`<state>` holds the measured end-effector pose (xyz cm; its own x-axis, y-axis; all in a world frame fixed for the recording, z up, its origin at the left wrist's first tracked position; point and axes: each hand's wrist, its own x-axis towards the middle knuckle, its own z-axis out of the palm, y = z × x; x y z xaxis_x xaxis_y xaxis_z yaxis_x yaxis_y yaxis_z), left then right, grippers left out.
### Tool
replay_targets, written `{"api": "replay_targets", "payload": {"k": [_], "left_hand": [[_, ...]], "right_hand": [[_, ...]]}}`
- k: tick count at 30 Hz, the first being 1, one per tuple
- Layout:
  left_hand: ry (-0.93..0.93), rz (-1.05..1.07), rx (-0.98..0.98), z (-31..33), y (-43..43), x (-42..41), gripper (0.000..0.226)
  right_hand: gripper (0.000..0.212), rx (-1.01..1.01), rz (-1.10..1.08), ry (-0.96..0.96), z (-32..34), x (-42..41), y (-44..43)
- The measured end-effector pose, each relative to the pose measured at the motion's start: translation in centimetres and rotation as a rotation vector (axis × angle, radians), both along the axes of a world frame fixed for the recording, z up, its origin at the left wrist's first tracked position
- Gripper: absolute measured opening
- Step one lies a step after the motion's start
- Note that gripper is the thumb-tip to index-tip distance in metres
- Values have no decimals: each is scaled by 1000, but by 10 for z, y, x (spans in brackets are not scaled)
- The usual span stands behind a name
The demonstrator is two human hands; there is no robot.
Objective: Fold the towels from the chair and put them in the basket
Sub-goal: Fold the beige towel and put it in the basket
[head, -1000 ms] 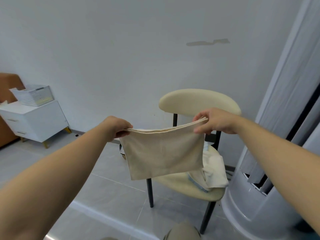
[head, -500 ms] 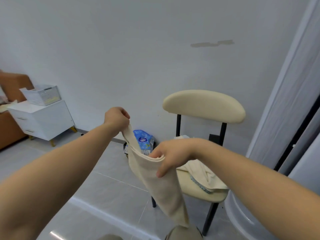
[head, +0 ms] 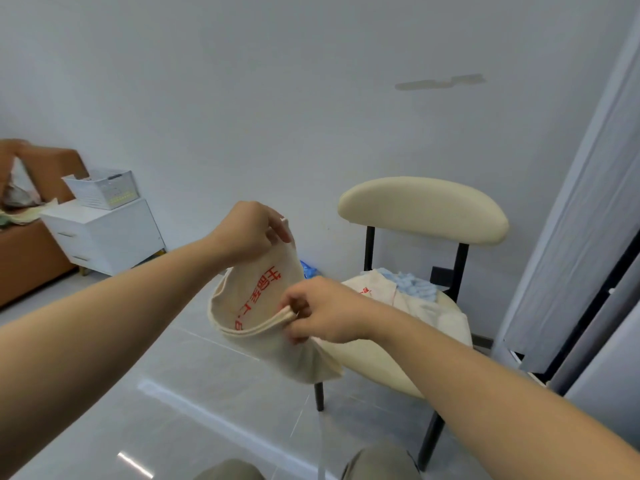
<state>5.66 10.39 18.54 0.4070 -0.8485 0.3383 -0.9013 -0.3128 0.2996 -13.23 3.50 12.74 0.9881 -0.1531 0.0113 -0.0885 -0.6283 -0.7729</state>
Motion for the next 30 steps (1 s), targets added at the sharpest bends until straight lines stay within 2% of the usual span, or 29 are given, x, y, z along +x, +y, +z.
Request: {"api": "replay_targets", "payload": {"k": [3,5,8,12,17,22,30], "left_hand": [[-35,-59,9,3,8,-5,27],[-16,-72,-13,3,12,-10,31],[105,-121,-63,2,17,-19,44],[182,-183,-75,-1,22,-33,40],[191,-198,-59,-3,24,-44,41],[187,-196,-9,-4,25,-44,36],[167,-201,-25,-6,23,-44,40]], "right_hand": [[19,155,-160,-177,1,1,-5],[17,174,-256,-266,3,2,-9],[15,45,-377,-379,2,3,-16],[14,-128,-433,-508,-2,5,-21],[16,-140,-436,-574,-2,2,-21],[25,-13,-430,-582,-2,-1,-20],[14,-219,-442,-570,0,3,-24]]}}
